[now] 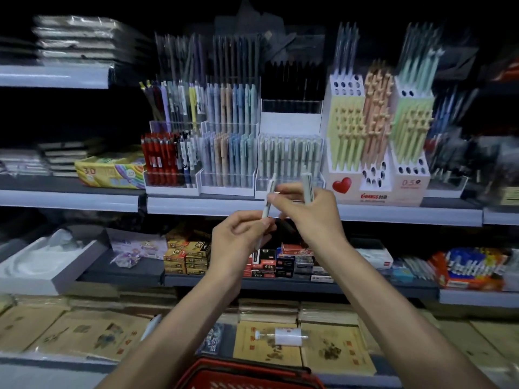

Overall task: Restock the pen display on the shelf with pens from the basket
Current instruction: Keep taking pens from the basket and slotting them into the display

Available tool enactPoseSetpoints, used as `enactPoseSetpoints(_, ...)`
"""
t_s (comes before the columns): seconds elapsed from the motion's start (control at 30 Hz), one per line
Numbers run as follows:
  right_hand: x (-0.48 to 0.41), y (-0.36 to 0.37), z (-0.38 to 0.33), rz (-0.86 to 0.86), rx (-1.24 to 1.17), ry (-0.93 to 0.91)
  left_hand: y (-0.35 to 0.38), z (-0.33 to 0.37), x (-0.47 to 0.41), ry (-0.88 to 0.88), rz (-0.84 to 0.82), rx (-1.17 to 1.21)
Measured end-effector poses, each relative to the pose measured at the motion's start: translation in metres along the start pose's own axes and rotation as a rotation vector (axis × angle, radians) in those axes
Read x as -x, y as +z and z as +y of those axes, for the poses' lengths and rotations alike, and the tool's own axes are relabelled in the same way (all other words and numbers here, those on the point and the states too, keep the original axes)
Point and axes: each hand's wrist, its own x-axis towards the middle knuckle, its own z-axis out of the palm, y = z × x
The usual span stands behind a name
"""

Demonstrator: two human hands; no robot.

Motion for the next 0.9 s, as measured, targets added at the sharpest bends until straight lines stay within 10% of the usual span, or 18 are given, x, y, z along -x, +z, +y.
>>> enactPoseSetpoints(0.9, -0.184, -0.007, 0.011, 0.176, 0.264, -0.239, 0.069, 0.009, -0.201, 0.316, 0.103, -0.632)
